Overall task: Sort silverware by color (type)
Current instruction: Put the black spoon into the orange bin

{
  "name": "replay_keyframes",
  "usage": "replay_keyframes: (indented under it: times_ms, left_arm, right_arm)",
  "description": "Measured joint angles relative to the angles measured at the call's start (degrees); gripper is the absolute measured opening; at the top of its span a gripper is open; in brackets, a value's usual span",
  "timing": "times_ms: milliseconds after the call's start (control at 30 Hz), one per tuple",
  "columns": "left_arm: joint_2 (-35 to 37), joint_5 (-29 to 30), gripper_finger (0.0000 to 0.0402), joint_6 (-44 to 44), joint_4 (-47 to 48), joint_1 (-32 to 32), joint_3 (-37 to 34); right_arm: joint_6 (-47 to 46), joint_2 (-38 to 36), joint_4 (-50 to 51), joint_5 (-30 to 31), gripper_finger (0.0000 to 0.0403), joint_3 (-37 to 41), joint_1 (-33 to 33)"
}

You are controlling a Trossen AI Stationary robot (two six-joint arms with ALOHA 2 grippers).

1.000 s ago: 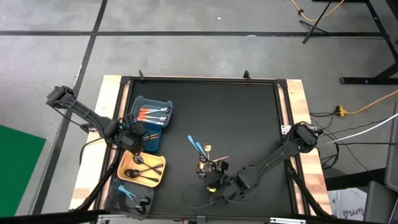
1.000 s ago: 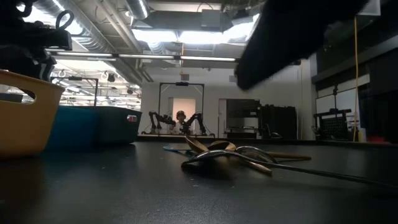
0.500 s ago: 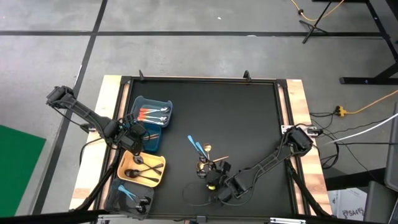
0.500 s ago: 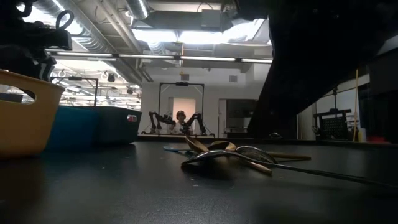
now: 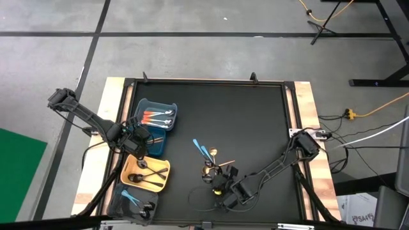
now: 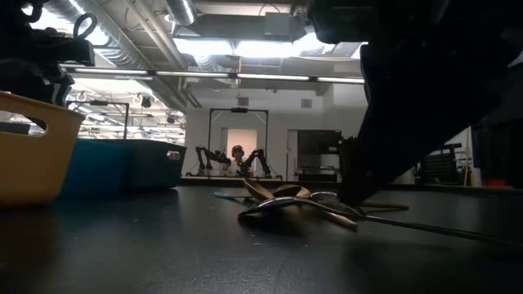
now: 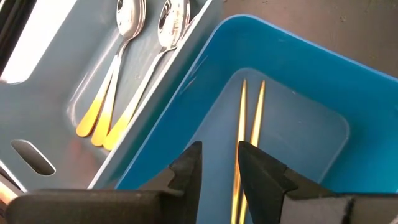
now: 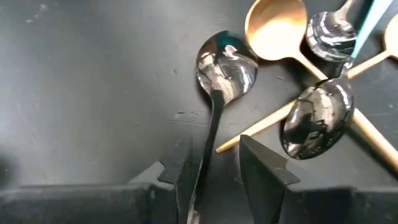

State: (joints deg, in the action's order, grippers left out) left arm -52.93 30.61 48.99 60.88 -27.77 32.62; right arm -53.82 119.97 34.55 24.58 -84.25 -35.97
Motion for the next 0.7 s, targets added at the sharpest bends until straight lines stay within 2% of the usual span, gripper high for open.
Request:
replay_keyframes:
  times_ms: [233,500,700]
  left_arm:
    - [0.0,0.0,0.0098,0.0,0.0,0.0,0.0]
    - [0.0,0.0,0.0098,0.1,-0.1,0.0,0.0]
    - [0.0,0.0,0.0098,0.1,-0.1,0.0,0.0]
  right_arm:
    - [-0.6,1.4,-0.5,-1.3,0.0117,0.0,0.1]
    - [-7.5,1.3,-1.3,-2.7,0.0116,2.3,0.4]
    - [-7.6,1.2,-1.5,-2.5,0.008,2.8,0.4]
